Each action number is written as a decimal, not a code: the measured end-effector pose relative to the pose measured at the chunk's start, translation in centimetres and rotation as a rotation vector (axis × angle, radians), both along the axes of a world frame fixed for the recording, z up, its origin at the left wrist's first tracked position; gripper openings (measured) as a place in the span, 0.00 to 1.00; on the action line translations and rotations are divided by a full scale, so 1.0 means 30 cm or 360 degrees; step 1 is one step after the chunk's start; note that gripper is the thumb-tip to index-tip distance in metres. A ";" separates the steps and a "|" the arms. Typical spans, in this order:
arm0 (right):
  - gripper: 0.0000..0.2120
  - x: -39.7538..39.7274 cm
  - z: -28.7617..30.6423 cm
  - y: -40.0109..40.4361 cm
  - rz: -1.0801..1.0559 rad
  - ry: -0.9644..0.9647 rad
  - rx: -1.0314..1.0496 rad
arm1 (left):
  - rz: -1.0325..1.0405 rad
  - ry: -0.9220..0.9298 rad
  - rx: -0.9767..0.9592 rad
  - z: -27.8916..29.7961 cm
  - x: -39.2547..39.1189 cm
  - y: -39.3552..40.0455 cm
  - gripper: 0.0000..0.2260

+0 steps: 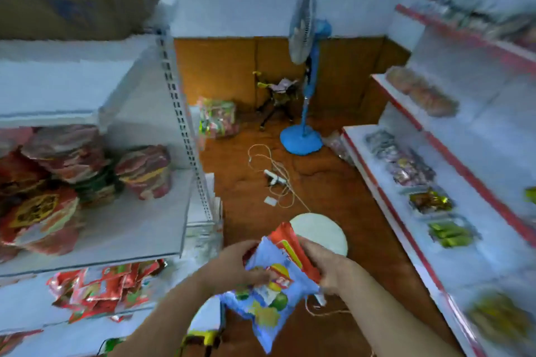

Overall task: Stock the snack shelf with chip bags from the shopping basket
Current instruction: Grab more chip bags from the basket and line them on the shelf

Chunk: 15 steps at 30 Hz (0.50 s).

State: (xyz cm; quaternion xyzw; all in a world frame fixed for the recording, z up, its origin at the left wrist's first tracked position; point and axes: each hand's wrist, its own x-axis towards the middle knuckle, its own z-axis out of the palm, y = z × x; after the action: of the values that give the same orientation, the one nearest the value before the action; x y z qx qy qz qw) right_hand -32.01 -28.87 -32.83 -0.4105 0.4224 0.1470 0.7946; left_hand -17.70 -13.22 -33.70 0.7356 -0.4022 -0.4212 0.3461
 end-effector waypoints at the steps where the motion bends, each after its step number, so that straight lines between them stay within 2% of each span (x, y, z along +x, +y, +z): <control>1: 0.29 -0.076 0.016 -0.085 -0.0104 -0.0046 0.0036 | 0.0025 0.0020 -0.0033 0.006 -0.039 -0.103 0.15; 3: 0.38 -0.243 0.008 -0.259 -0.0348 -0.0191 0.0085 | 0.0130 0.0148 -0.0058 -0.005 -0.123 -0.309 0.16; 5: 0.43 -0.406 -0.010 -0.416 -0.0530 -0.0298 0.0138 | 0.0253 0.0215 -0.0075 -0.019 -0.235 -0.516 0.19; 9: 0.35 -0.650 0.012 -0.623 -0.0818 -0.0241 -0.0366 | 0.0242 0.0271 -0.0102 -0.040 -0.514 -0.914 0.17; 13: 0.19 -0.846 -0.016 -0.826 -0.1119 -0.0126 -0.0851 | 0.0042 0.0447 -0.0139 -0.038 -0.801 -1.253 0.15; 14: 0.22 -0.894 -0.039 -0.883 -0.1198 -0.0060 -0.0935 | -0.0014 0.0498 -0.0137 -0.049 -0.854 -1.330 0.15; 15: 0.30 -0.937 -0.054 -0.935 -0.1275 0.0010 -0.1015 | -0.0050 0.0533 -0.0144 -0.057 -0.905 -1.401 0.16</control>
State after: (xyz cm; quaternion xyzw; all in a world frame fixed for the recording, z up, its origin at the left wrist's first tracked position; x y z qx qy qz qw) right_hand -60.13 -56.92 -34.44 -0.4380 0.5728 -0.3040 0.6226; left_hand -44.83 -55.24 -35.41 0.6324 -0.3690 -0.5248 0.4342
